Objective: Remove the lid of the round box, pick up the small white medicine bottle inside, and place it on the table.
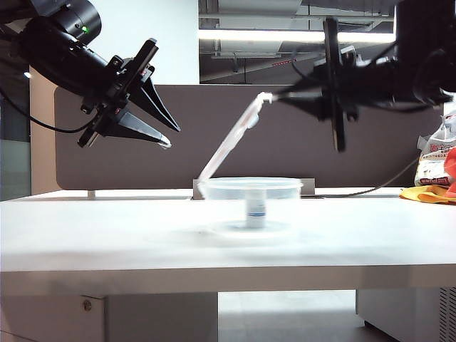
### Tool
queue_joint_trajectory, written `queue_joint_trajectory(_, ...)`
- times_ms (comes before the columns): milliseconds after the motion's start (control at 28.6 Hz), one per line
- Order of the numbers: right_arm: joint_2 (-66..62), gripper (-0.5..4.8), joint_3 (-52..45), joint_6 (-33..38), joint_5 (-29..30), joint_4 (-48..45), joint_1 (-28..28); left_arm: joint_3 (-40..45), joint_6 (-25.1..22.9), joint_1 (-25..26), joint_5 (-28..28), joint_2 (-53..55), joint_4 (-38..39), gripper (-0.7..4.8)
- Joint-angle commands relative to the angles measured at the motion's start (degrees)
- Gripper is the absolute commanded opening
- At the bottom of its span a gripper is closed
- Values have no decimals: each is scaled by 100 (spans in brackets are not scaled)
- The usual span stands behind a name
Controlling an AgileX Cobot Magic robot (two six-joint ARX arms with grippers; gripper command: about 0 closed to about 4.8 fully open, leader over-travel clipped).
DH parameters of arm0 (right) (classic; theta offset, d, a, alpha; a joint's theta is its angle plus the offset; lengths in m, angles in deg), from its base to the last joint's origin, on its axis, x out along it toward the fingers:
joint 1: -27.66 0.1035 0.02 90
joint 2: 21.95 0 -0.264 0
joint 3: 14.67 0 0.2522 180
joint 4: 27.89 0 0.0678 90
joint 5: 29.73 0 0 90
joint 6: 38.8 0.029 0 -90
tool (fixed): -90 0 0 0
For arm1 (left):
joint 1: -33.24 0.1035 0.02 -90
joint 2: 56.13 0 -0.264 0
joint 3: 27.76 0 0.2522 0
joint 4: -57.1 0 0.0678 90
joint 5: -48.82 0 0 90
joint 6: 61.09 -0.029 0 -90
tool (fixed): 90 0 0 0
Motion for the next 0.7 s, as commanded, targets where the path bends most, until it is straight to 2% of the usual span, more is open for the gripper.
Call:
queue_joint_trajectory(35,42,-2,295,105,221,-313,11,-31,-31,0,-20,-11,-4,125)
queue_joint_trajectory(455,42,-2,848,269,319,-308,76,-28,-192,0,129,-11,11,126)
queue_joint_trajectory(700,42,-2,922,282,280,-291,-302,-24,-271,0,125,-11,96,125)
